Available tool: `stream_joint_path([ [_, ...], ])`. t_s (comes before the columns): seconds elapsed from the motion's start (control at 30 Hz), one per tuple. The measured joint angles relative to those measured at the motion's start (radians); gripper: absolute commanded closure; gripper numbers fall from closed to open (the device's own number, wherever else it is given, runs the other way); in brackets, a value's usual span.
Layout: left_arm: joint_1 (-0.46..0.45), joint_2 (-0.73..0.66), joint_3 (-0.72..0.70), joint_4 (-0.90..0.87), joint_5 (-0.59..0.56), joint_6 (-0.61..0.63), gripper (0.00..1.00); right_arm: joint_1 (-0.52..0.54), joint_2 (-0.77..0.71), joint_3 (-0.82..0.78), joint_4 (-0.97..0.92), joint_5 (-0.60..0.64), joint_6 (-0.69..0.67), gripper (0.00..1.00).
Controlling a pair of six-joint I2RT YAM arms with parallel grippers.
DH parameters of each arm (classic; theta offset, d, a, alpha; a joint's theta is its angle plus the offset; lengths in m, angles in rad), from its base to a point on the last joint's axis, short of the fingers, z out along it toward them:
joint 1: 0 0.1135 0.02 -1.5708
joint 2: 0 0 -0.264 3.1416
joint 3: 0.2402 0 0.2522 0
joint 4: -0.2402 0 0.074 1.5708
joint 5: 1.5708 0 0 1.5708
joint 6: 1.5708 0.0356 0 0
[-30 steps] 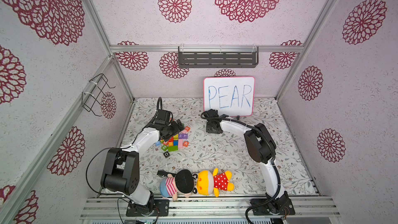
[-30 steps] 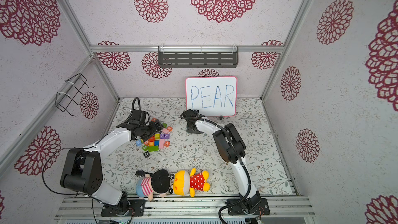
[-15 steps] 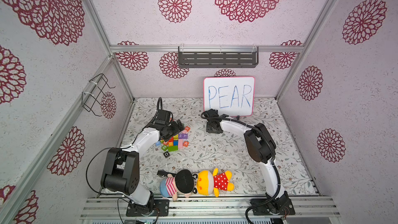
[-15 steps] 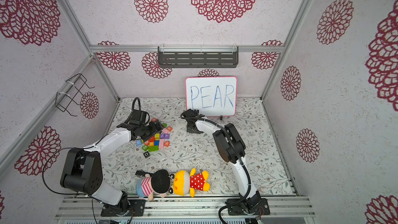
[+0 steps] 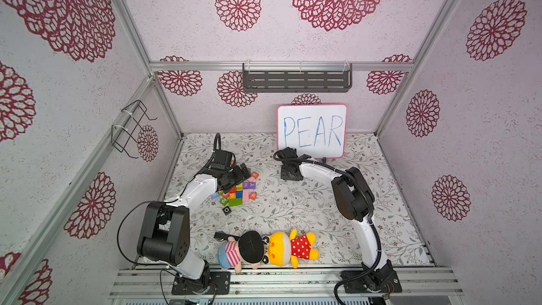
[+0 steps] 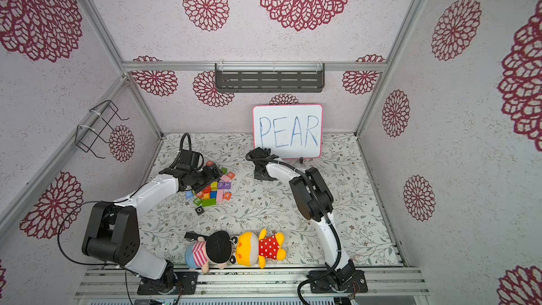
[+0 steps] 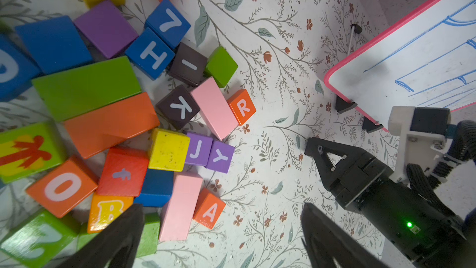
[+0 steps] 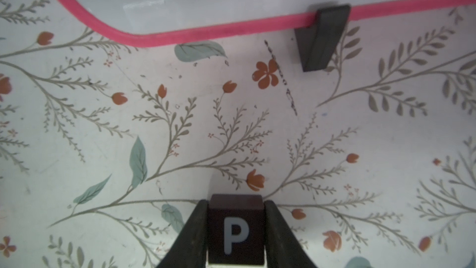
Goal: Spell the uppercase word “pear” with letter blocks
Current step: Place the letter block at the center of the board.
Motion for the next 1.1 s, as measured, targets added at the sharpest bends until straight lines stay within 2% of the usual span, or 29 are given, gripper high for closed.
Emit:
stream_joint_path([
  [0.23, 0.0, -0.012, -0.007, -0.003, 0.0, -0.001, 0.02, 0.0, 0.0, 0.0, -0.008, 0.0, -0.001, 0.54],
  [0.4, 0.0, -0.027, -0.007, -0.032, 0.002, -0.001, 0.02, -0.001, 0.0, 0.0, -0.019, 0.0, -0.008, 0.54],
  [0.63, 0.011, -0.141, -0.016, -0.115, -0.005, 0.005, 0.02, -0.001, -0.034, -0.002, -0.026, -0.026, -0.023, 0.53],
  [0.77, 0.065, -0.159, -0.015, -0.158, -0.014, 0.034, 0.01, 0.002, -0.056, 0.019, -0.015, -0.065, -0.066, 0.52],
  [0.93, 0.185, -0.097, 0.0, -0.198, -0.009, 0.07, 0.03, 0.006, -0.031, 0.132, 0.0, -0.132, -0.115, 0.52],
  [1.1, 0.215, -0.003, 0.07, -0.227, -0.002, 0.098, 0.07, 0.018, 0.029, 0.245, 0.032, -0.195, -0.169, 0.49],
])
